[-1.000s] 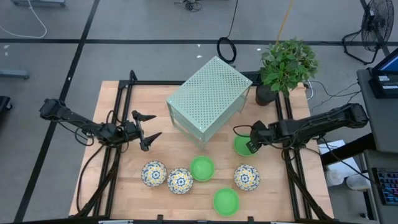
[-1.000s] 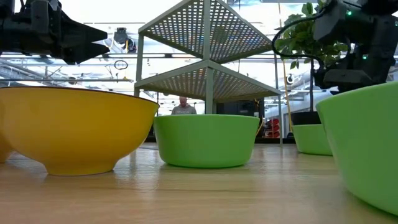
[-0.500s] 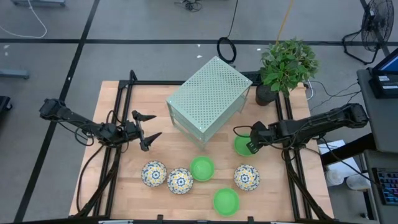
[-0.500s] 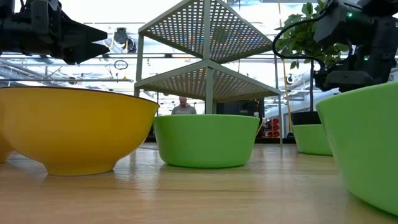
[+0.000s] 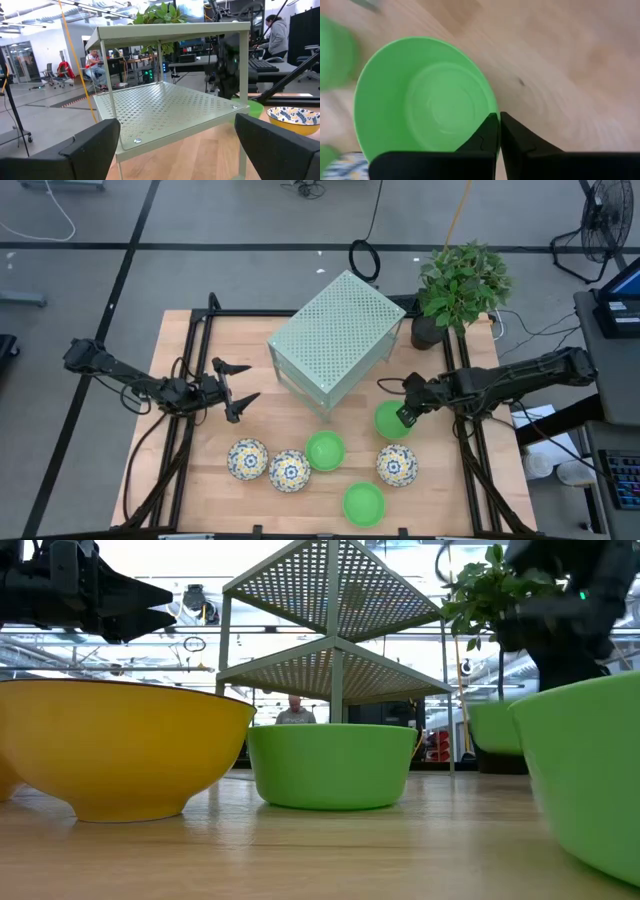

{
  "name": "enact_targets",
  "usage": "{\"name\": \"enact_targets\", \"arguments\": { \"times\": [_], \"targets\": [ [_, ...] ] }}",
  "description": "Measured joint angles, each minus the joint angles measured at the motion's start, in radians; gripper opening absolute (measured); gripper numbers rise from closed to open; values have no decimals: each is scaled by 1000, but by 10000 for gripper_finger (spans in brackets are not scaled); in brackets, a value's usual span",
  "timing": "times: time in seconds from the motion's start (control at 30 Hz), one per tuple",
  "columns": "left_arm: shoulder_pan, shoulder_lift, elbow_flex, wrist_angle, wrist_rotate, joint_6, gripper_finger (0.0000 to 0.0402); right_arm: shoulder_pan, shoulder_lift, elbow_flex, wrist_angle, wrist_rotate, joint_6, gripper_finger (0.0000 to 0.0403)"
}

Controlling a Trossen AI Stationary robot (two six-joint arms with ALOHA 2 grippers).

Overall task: Pick & Place Mini bowls
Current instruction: Put the top green bowl on the shelf

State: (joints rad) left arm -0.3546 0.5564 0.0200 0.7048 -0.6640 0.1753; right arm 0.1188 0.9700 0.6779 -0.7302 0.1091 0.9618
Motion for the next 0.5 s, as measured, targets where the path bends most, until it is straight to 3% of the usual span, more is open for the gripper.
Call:
{"name": "enact_targets", "arguments": {
  "times": [0.3,0.5],
  "targets": [
    [0,0,0,0,0,0,397,1,-77,168,58,19,-129,1],
    [0,0,0,0,0,0,397,1,-93,269,218,-9,-226,1]
  ]
}}
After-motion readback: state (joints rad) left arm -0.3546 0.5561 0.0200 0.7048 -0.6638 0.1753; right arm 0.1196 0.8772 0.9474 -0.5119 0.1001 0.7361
